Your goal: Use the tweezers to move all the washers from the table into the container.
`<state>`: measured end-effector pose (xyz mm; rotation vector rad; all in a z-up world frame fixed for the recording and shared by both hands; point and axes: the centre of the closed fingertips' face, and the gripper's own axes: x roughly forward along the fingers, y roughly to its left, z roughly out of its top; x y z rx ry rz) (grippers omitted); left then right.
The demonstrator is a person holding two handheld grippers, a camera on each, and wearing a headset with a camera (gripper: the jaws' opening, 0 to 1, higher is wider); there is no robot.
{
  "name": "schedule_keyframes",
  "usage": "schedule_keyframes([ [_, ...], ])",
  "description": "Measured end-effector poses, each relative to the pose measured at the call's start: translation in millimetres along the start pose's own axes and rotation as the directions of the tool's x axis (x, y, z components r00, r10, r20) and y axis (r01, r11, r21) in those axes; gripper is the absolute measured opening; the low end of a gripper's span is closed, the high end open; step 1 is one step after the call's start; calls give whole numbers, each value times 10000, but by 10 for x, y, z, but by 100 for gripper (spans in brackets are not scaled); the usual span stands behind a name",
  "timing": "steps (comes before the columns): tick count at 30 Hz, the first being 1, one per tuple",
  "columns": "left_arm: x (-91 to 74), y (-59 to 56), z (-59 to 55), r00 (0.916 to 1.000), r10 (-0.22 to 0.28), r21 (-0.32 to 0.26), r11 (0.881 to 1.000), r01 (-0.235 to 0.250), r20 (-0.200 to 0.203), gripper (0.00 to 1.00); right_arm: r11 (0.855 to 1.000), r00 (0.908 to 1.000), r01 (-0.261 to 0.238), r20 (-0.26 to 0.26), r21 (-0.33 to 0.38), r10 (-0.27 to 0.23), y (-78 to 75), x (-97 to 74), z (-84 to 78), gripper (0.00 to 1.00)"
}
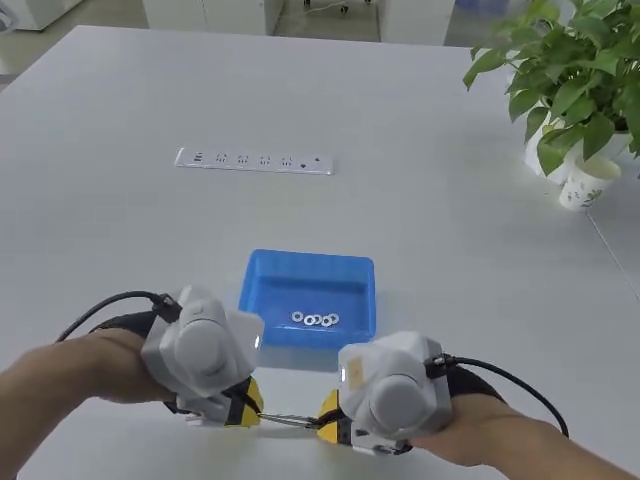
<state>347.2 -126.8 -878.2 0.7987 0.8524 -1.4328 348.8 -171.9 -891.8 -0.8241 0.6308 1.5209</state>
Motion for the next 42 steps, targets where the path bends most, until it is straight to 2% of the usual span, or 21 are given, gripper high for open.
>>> schedule_keyframes([
  [13,84,-32,-130,9991,-36,-138,9999,31,-411,6,9999,9998,-152,125,-8,152,4,35,34,10],
  [34,71,-22,-152,9992,-69,-392,9992,54,-388,9,9986,9995,-324,25,414,323,1,34,40,14],
  [42,5,-1,-168,9992,156,-582,9981,-176,-357,13,9981,9998,-191,-15,590,193,-13,-27,3,22],
])
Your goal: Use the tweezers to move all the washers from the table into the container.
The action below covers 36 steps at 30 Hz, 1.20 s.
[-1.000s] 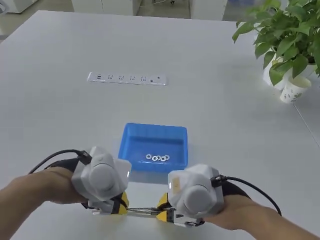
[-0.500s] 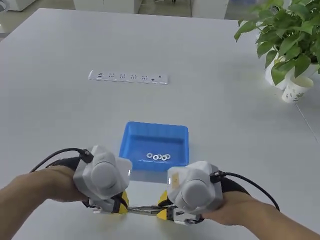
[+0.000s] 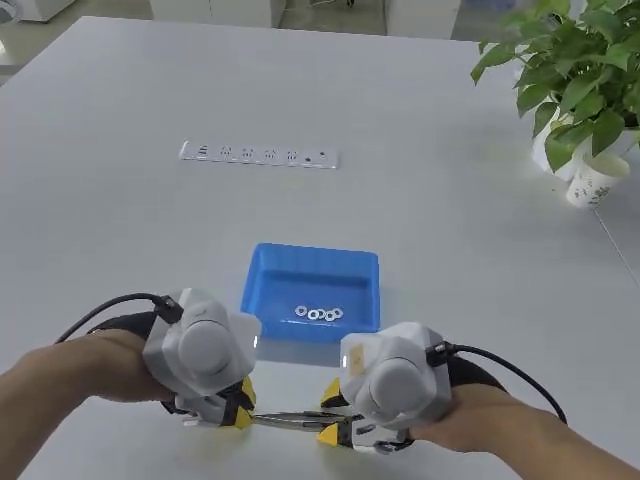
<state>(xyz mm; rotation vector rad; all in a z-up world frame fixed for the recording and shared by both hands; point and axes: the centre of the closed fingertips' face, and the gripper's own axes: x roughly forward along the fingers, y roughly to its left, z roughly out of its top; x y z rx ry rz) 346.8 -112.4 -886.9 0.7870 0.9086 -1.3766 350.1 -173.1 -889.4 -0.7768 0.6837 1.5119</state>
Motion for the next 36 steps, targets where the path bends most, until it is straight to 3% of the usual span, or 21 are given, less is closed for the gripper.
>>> schedule_keyframes([
  [3,-57,31,1,9997,199,-266,9995,-195,148,17,9999,9999,114,69,108,-115,-14,-70,-3,24],
  [11,-306,79,44,9892,892,-1369,9879,-729,1167,24,9923,9945,869,509,887,-917,-163,-353,-21,32],
  [14,-405,99,38,9808,1238,-1769,9795,-965,1505,27,9869,9904,1081,734,1197,-1174,-204,-460,-19,37],
  [18,-552,109,51,9638,1720,-2329,9647,-1229,2039,33,9711,9753,1575,1258,1792,-1814,-281,-626,12,46],
  [21,-637,97,45,9536,2008,-2501,9576,-1428,2242,37,9632,9688,1852,1280,1945,-2122,-309,-731,-24,51],
  [25,-754,89,81,9291,2502,-2942,9410,-1671,2723,45,9415,9507,2381,1410,2384,-2761,-372,-892,-79,59],
  [30,-848,73,114,9034,3011,-3286,9237,-1967,3055,53,9203,9335,2638,1639,2889,-3190,-378,-1031,-142,65],
  [32,-882,79,139,8880,3256,-3390,9166,-2121,3248,55,9102,9239,2727,1790,3116,-3381,-376,-1086,-166,68],
  [34,-942,126,178,8607,3691,-3400,9065,-2503,3507,56,9016,9089,2940,1991,3172,-3664,-382,-1148,-180,69],
  [36,-979,124,209,8446,3865,-3628,8973,-2515,3703,59,8901,8969,3018,2150,3416,-3866,-383,-1195,-214,72],
])
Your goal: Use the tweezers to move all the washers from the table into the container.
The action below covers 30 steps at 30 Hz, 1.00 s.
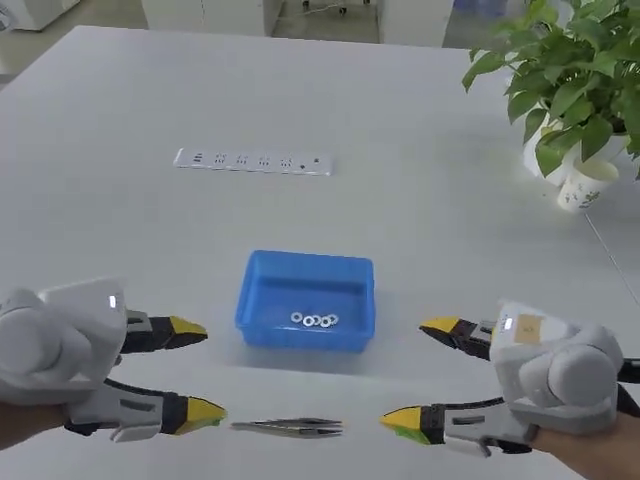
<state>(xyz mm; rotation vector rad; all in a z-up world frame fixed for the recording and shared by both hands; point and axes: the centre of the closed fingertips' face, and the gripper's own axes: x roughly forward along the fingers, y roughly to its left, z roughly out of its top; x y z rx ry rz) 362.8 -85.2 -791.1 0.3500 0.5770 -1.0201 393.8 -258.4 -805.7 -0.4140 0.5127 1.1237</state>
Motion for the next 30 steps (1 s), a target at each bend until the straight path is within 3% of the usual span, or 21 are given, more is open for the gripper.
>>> schedule_keyframes([
  [6,-23,17,29,9967,508,-417,9980,-482,633,72,9982,9988,384,290,452,-397,-34,-113,-85,84],
  [13,-68,-10,0,9929,768,-736,9948,-702,906,89,9947,9968,558,531,863,-605,-47,-192,-130,100],
  [17,-102,-37,34,9897,838,-1033,9921,-718,1163,99,9925,9958,632,588,1051,-696,-82,-210,-132,100],
  [22,-113,-27,10,9863,977,-1465,9861,-780,1331,99,9912,9939,553,878,1206,-661,-44,-202,-103,100],
  [30,-122,24,-2,9861,1101,-1388,9860,-926,1248,99,9891,9920,636,1003,1328,-772,-22,-214,-120,100],
])
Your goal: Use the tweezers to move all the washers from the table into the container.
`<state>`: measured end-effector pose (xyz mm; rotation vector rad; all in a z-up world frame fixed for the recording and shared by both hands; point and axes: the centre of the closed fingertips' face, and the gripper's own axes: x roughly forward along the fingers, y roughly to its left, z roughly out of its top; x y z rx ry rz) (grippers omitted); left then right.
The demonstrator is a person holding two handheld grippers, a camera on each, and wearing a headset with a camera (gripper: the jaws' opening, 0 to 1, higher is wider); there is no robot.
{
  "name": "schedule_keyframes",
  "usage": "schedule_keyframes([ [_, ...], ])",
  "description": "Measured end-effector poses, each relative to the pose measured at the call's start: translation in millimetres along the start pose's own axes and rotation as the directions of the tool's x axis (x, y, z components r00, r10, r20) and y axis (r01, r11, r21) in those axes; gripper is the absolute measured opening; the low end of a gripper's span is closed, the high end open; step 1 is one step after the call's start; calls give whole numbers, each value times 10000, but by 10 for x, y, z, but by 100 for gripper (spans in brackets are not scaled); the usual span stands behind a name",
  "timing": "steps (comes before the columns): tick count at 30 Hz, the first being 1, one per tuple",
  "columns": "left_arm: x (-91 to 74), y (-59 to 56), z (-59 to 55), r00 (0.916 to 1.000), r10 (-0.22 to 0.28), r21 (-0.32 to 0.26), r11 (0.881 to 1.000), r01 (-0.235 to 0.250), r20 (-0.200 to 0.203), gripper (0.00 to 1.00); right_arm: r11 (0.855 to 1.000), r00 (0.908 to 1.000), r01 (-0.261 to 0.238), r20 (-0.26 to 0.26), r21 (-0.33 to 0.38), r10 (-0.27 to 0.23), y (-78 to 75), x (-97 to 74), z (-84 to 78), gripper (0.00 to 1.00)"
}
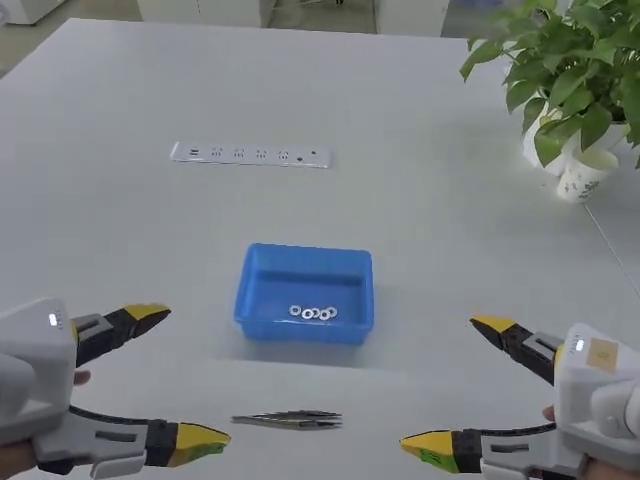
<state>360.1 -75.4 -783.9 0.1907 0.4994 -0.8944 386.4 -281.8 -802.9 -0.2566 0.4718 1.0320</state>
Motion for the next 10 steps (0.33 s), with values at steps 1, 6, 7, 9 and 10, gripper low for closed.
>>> schedule_keyframes([
  [1,0,2,6,10000,7,5,10000,-7,8,99,10000,10000,7,4,-3,-7,0,-2,1,100],
  [6,4,18,12,10000,31,72,10000,-31,10,99,10000,10000,-10,38,-19,10,21,-4,25,100],
  [7,1,21,12,10000,41,67,10000,-41,15,99,10000,10000,-14,26,-19,14,23,-4,25,100],
  [9,-5,27,14,10000,70,99,9999,-71,12,99,10000,10000,-6,16,-14,6,25,-4,21,100],
  [10,-6,28,12,10000,66,101,9999,-66,-1,99,10000,10000,-6,13,-15,6,24,-4,15,100],
])
